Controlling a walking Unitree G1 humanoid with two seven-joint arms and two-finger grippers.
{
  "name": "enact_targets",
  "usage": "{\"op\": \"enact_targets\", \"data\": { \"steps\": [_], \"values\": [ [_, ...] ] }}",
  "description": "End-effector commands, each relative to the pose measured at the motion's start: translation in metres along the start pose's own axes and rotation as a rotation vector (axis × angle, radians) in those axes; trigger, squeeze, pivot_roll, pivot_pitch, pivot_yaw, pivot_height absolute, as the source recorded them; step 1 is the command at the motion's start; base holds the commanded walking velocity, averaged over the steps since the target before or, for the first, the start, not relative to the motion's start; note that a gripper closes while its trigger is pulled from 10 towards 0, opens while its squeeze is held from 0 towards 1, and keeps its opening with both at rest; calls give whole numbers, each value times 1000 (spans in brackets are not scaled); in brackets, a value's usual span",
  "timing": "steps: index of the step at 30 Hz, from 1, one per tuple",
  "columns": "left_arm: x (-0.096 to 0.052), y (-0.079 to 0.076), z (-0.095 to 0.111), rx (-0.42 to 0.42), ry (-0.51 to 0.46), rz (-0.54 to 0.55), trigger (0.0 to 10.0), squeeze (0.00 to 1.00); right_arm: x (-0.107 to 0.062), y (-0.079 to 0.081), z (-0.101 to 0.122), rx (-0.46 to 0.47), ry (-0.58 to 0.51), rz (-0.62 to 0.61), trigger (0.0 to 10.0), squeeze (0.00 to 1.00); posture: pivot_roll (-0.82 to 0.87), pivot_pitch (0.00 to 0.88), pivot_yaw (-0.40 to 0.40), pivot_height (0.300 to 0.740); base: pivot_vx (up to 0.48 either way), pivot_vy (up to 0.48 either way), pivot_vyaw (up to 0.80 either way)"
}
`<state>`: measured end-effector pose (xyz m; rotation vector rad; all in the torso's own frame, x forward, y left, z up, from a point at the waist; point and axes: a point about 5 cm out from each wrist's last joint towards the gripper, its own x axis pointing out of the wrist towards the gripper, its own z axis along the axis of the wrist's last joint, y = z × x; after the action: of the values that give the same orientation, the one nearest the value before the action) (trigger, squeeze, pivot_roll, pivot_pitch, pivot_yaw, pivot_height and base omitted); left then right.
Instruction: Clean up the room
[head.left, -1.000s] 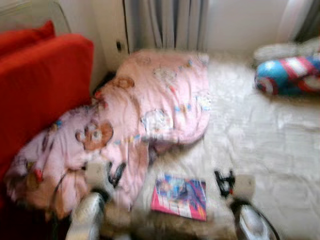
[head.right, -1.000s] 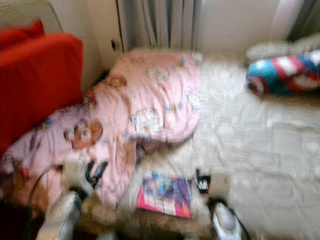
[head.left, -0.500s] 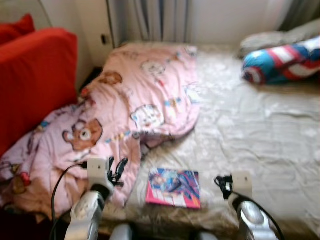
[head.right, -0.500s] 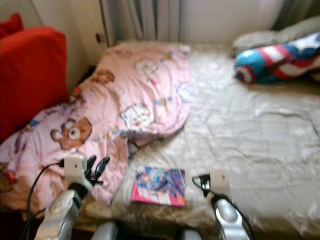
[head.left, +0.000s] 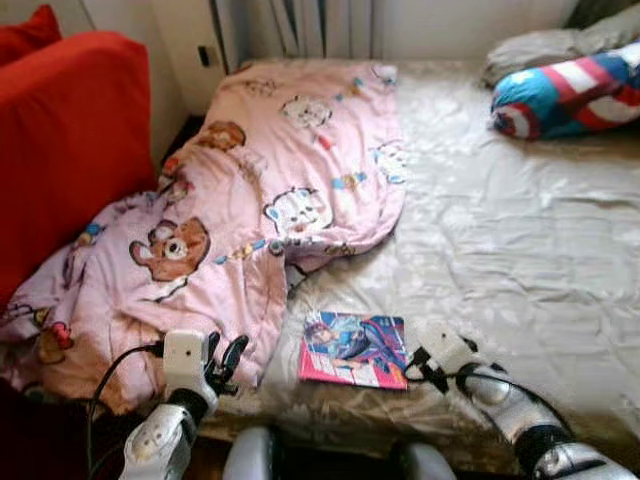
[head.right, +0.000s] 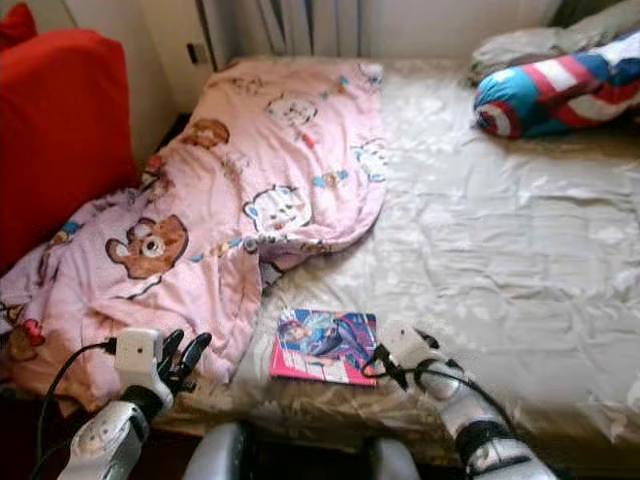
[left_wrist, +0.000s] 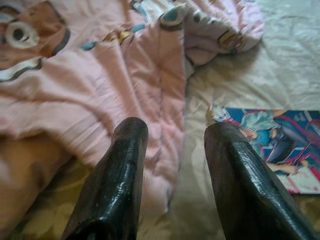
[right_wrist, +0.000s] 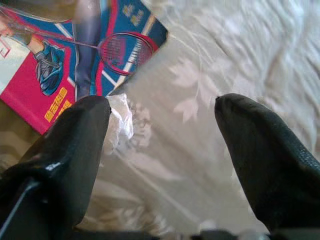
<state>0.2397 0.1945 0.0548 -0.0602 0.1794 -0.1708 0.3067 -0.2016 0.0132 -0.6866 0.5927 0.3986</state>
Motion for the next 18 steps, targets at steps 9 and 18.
{"op": "enact_targets", "data": {
  "steps": [9, 18],
  "values": [
    [-20, 3, -1, 5, 41, 6, 10000, 0, -4, -3, -5, -267, 45, 189, 10000, 0, 67, 240, 49, 636, 0, 0, 0],
    [-33, 0, 0, 4, 65, 15, 10000, 0, -6, -16, -7, -301, 79, 146, 10000, 0, 79, 281, 52, 636, 0, 0, 0]
  ]
}}
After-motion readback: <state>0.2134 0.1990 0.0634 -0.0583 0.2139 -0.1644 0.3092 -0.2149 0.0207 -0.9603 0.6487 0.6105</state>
